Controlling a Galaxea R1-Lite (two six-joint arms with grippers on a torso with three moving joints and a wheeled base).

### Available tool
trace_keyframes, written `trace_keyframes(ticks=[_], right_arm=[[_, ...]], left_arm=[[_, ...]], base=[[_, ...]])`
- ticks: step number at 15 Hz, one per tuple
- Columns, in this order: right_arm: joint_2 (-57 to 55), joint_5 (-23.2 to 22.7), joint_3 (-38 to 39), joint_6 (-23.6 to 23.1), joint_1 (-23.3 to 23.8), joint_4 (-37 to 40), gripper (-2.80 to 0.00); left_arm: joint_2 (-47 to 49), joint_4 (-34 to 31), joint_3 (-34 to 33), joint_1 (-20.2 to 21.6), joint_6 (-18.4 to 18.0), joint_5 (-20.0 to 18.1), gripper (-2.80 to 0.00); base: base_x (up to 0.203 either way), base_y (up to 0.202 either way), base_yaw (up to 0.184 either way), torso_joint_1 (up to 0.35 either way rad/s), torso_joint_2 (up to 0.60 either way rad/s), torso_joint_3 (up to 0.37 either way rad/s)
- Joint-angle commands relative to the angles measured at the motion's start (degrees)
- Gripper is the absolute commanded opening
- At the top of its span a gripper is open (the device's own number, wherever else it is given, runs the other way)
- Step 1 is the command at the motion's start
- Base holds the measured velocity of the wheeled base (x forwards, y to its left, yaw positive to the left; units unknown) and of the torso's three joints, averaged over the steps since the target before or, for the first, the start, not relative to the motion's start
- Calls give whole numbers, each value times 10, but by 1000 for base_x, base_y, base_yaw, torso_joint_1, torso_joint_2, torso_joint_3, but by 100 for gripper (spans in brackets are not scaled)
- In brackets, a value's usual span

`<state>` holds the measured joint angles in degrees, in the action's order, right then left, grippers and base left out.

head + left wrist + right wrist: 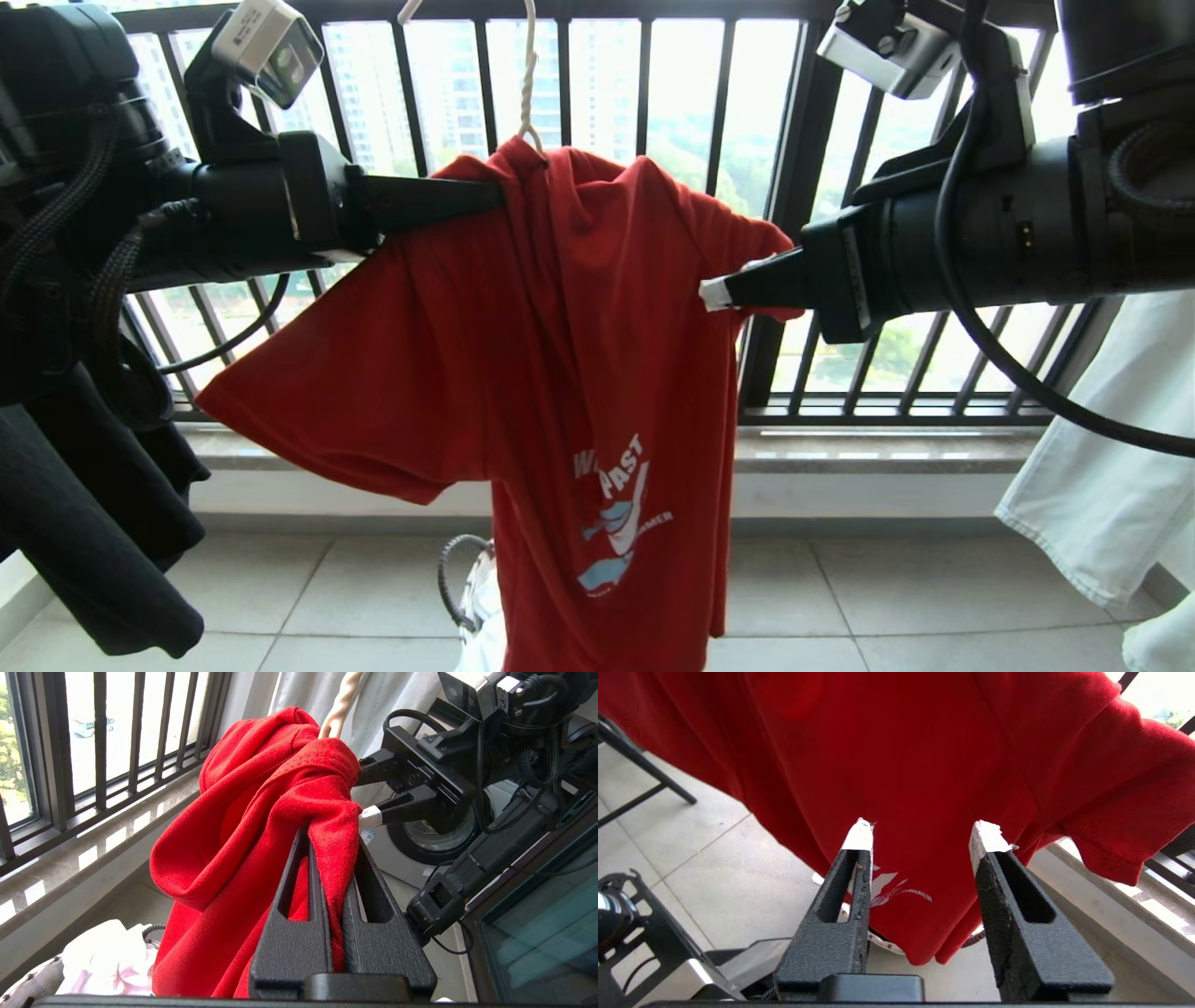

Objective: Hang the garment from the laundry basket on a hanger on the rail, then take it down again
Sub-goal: Hang the clothes on the clothes rack

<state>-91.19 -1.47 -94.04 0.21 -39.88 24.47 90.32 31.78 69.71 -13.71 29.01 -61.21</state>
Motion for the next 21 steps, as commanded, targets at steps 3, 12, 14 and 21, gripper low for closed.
trace_keyframes(ticks=[3, 12, 14, 21], right_arm=[[-27, 7, -38, 32, -21, -27, 0], [-84, 33, -163, 275, -71, -26, 0], [-97, 40, -176, 331, -75, -21, 0], [-126, 54, -179, 346, -72, -37, -58]], left_arm=[[1, 2, 1, 0, 2, -2, -280], [-3, 3, 1, 1, 0, 4, -280], [-3, 3, 1, 0, 0, 15, -280], [-11, 3, 0, 0, 1, 15, -280]], base=[[0, 0, 0, 0, 0, 0], [0, 0, 0, 0, 0, 0], [0, 0, 0, 0, 0, 0], [0, 0, 0, 0, 0, 0]])
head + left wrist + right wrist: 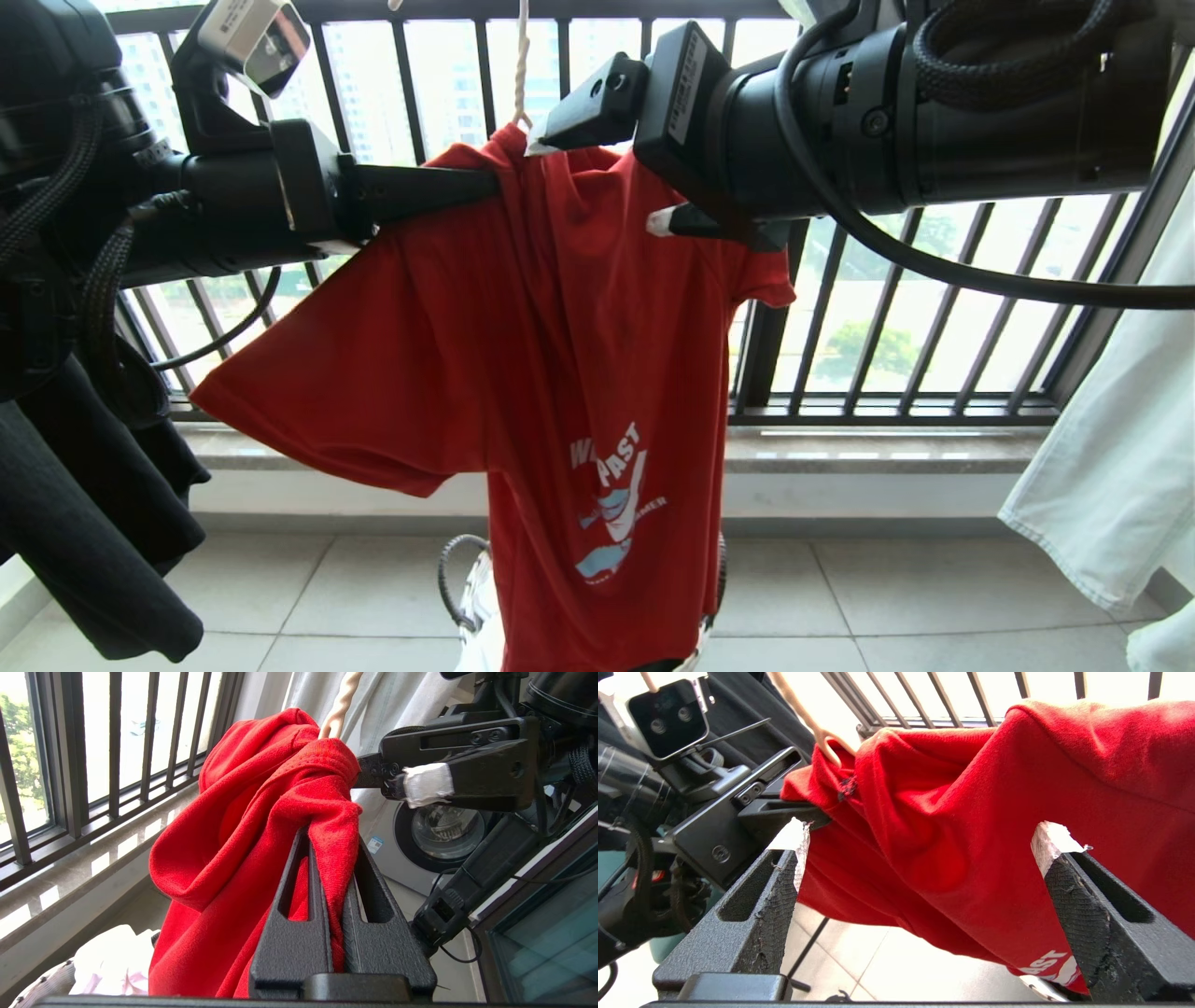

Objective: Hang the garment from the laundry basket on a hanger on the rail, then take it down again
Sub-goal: Hang the clothes on the clothes rack

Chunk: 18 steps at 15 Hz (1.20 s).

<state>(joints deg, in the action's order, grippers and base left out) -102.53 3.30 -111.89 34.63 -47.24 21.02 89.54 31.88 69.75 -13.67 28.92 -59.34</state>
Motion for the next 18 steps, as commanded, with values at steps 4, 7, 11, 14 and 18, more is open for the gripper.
trace_keyframes(ticks=[4, 7, 11, 14, 18], right_arm=[[-17, 13, 0, 1, 18, -27, -280], [-18, 14, -1, 0, 23, -36, -280], [-16, 14, -3, 0, 20, -32, -280], [-9, 14, -3, 1, 6, -26, -280], [-3, 14, -2, 3, -28, -2, -280]], left_arm=[[-9, 2, -2, 0, 1, -3, -280], [-11, 2, -2, 0, 1, -3, -280], [-10, 2, -2, 0, 1, -3, -280], [-9, 2, -1, 1, 0, -2, -280], [-3, 2, 5, 1, 3, 36, -280]], base=[[0, 0, 0, 0, 0, 0], [0, 0, 0, 0, 0, 0], [0, 0, 0, 0, 0, 0], [0, 0, 0, 0, 0, 0], [0, 0, 0, 0, 0, 0]])
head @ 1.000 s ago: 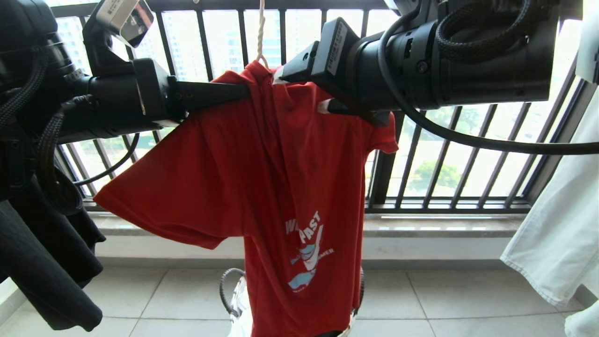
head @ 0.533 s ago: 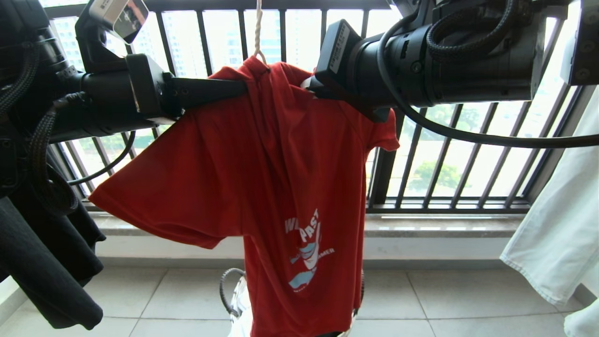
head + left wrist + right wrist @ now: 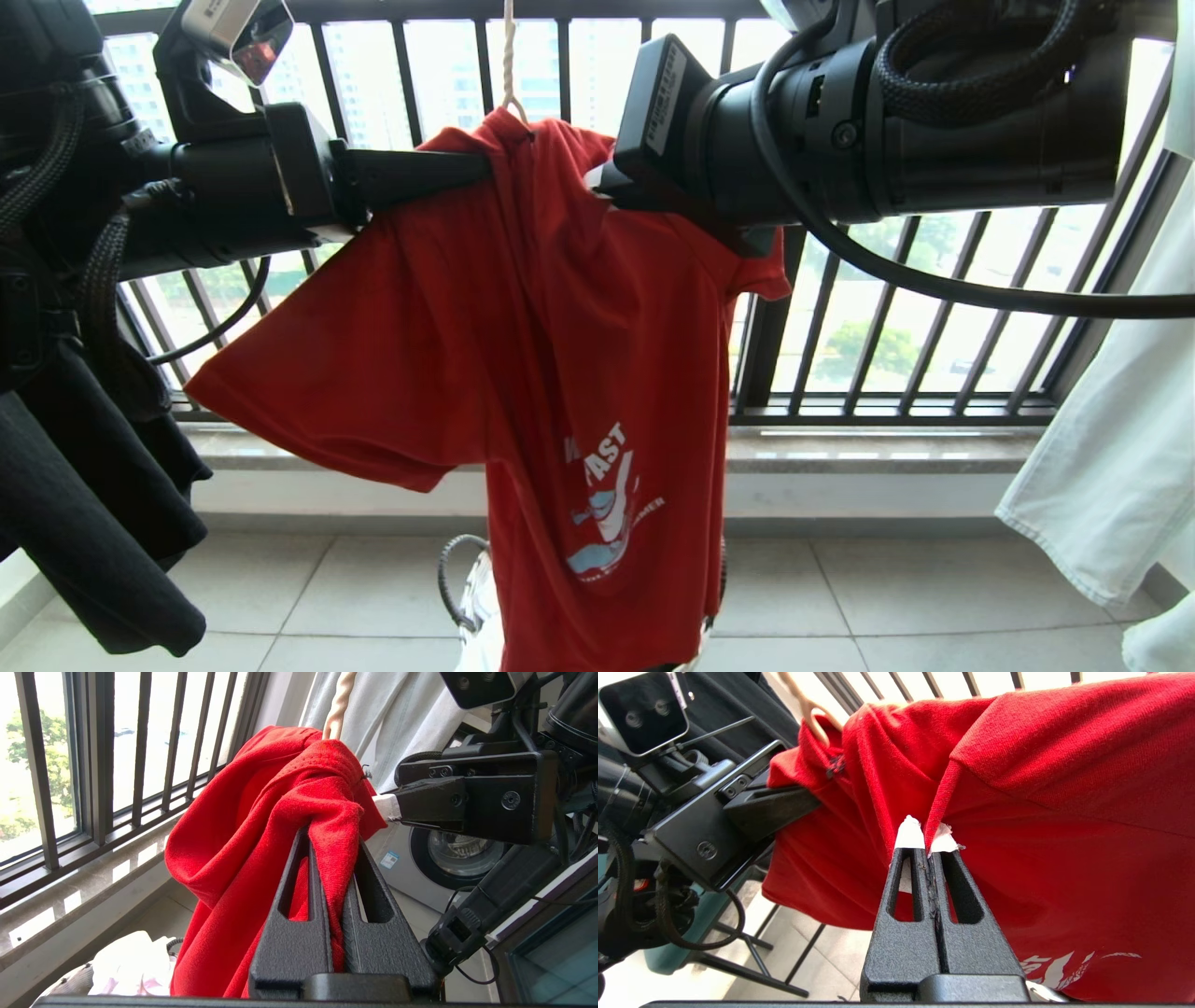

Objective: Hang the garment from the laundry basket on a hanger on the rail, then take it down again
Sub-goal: Hang the clothes on the clothes rack

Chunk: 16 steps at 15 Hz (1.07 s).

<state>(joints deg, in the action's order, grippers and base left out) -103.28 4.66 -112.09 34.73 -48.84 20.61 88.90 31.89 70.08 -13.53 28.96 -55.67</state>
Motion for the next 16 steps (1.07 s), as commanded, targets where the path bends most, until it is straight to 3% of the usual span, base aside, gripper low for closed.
trace_keyframes(ticks=[1, 8, 16], right_arm=[[6, 0, 0, 2, -18, 6, -280], [18, 1, -1, 2, -56, 14, -280], [24, 11, 16, 20, -62, 48, -280]], left_arm=[[3, 2, 2, 0, 4, 1, -280], [4, 3, 8, 0, 16, 19, -280], [9, 3, 10, 0, 16, 28, -280]], base=[[0, 0, 0, 0, 0, 0], [0, 0, 0, 0, 0, 0], [0, 0, 0, 0, 0, 0]])
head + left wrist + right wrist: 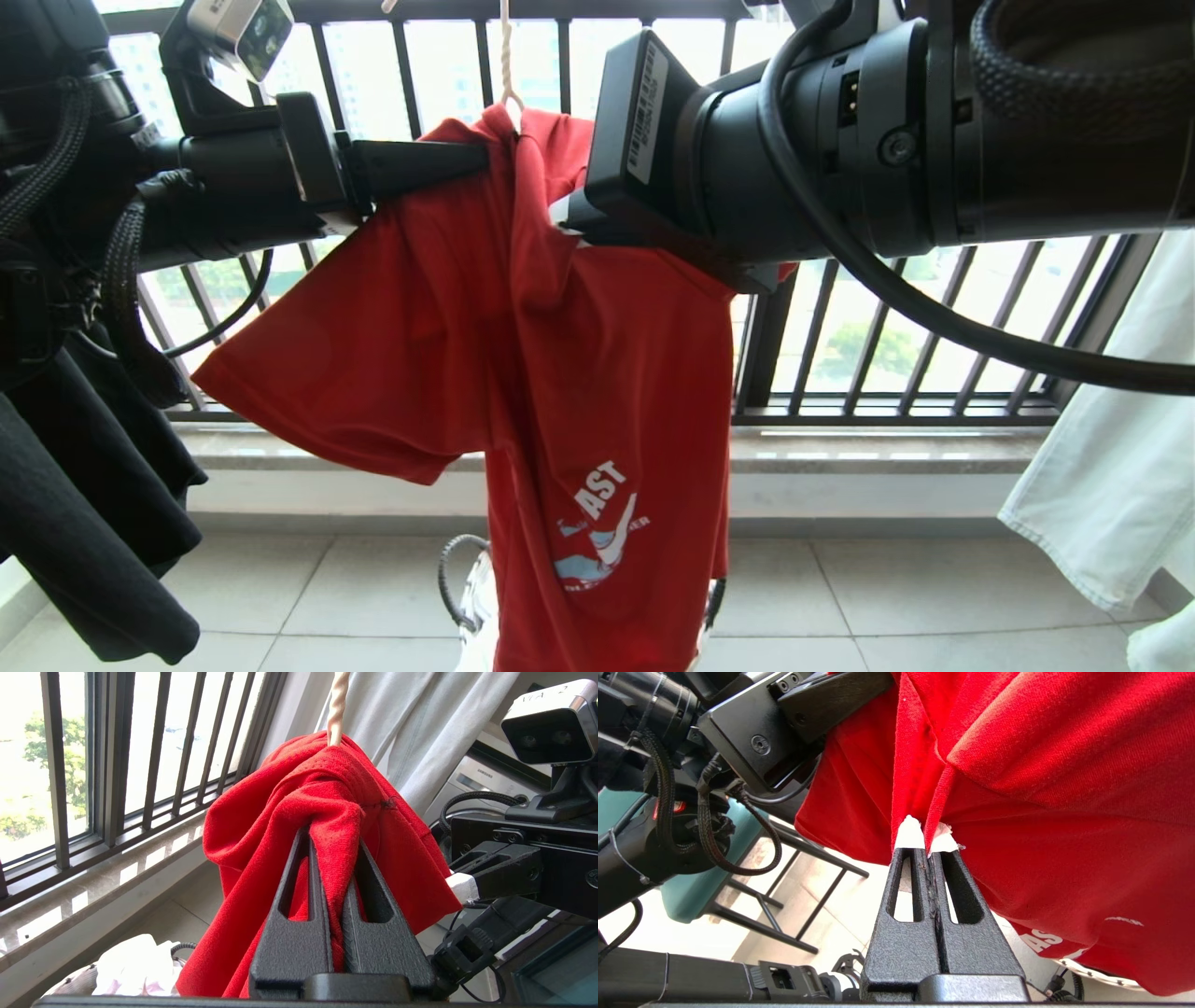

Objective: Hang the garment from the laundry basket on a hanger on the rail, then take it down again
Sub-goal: Hang the clothes on the clothes rack

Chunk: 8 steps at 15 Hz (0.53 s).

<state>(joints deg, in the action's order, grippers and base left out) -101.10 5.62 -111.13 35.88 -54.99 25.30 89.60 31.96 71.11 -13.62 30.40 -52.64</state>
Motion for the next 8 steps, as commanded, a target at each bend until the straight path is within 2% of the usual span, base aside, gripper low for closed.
trace_keyframes(ticks=[1, 8], right_arm=[[2, 2, 13, 10, 0, 1, -280], [-1, 2, 36, 12, -24, 1, -280]], left_arm=[[2, 2, 0, 0, 2, -4, -280], [4, 2, 1, 1, 2, -3, -280]], base=[[0, 0, 0, 0, 0, 0], [0, 0, 0, 0, 0, 0]])
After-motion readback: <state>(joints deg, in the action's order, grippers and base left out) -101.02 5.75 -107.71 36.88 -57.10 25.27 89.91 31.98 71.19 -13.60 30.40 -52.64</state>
